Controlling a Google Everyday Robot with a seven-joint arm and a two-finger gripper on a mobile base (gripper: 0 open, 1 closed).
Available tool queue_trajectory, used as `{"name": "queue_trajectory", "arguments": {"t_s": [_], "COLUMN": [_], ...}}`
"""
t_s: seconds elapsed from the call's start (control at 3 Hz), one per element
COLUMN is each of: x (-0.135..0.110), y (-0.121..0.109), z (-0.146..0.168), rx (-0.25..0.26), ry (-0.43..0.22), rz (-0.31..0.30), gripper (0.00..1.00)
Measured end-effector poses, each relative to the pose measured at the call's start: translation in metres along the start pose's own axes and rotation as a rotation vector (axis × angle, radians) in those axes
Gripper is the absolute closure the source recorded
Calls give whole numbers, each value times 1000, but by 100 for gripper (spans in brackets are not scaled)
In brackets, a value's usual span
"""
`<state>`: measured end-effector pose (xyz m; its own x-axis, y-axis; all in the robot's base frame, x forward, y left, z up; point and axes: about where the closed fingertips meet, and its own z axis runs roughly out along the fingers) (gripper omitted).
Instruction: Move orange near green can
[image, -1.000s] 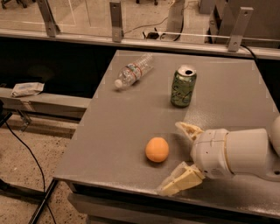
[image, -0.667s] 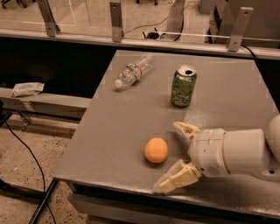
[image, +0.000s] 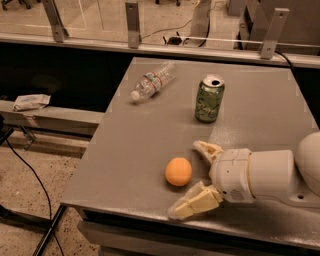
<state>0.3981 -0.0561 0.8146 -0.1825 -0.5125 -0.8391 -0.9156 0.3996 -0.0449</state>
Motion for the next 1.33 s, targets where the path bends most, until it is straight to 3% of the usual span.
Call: {"name": "queue_trajectory", "arguments": {"t_s": [0.33,0.67,1.33], "x": [-6,-14,-18], "y": [-2,-3,-1], "z": [2,2,3], "rx": [-9,-18,-20], "ry": [-69,-130,-128], "rz": [42,60,52], "gripper": [0,17,64]}}
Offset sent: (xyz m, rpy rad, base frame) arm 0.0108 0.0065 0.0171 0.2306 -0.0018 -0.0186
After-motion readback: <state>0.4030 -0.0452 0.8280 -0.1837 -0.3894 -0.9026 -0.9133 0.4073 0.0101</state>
